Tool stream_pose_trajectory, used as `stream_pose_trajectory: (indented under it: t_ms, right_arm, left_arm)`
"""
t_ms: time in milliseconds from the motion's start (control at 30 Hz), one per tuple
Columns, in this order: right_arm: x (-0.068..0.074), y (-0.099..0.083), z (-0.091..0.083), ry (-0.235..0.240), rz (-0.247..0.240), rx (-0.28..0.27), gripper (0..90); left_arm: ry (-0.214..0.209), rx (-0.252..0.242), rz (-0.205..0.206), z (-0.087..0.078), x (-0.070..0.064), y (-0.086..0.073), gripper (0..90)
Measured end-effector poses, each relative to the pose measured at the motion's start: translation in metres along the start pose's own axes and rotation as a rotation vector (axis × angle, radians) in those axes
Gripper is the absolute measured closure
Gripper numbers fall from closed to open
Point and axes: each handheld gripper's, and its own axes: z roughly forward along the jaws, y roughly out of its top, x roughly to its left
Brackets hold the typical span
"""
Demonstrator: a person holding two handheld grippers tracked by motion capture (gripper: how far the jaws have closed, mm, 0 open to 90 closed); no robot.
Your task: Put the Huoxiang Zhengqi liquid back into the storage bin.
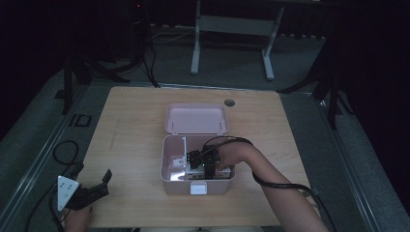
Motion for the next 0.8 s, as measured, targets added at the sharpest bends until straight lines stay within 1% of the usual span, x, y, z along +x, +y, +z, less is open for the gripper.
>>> stream_pose_trajectory:
  t_ms: [133, 200, 267, 333, 433, 533, 633, 700, 767, 800]
  right_arm:
    - [0.0, -0.001, 0.0, 0.001, -0.002, -0.015, 60.7]
    - [0.0, -0.002, -0.002, 0.011, -0.004, -0.018, 56.4]
    - [0.0, -0.003, -0.006, 0.02, -0.013, -0.037, 53.3]
    - [0.0, -0.005, -0.013, 0.01, -0.001, -0.052, 50.2]
    - [0.0, -0.009, -0.025, -0.019, 0.012, -0.069, 45.7]
    - [0.001, -0.014, -0.039, -0.032, 0.024, -0.107, 42.4]
    - [0.002, -0.019, -0.053, -0.052, 0.029, -0.161, 38.1]
    - [0.003, -0.024, -0.062, -0.055, 0.041, -0.204, 32.1]
    - [0.003, -0.029, -0.071, -0.069, 0.056, -0.243, 28.3]
    - [0.002, -0.032, -0.075, -0.07, 0.066, -0.268, 24.7]
  left_arm:
    - [-0.001, 0.001, 0.003, 0.0, 0.0, 0.0, 1.1]
    - [0.0, 0.001, 0.002, 0.0, 0.0, 0.0, 1.1]
    - [0.0, 0.002, 0.002, 0.0, 0.0, 0.0, 1.1]
    - [0.0, 0.004, 0.004, 0.0, 0.0, 0.0, 1.1]
    - [0.0, 0.003, 0.005, 0.0, 0.0, 0.0, 1.1]
    - [0.0, 0.003, 0.004, 0.0, 0.0, 0.0, 1.1]
    - [0.0, 0.003, 0.004, 0.0, 0.0, 0.0, 1.1]
    - [0.0, 0.001, 0.004, 0.0, 0.0, 0.0, 1.1]
    - [0.0, 0.001, 0.004, 0.0, 0.0, 0.0, 1.2]
    - [0.0, 0.002, 0.005, 0.0, 0.0, 0.0, 1.1]
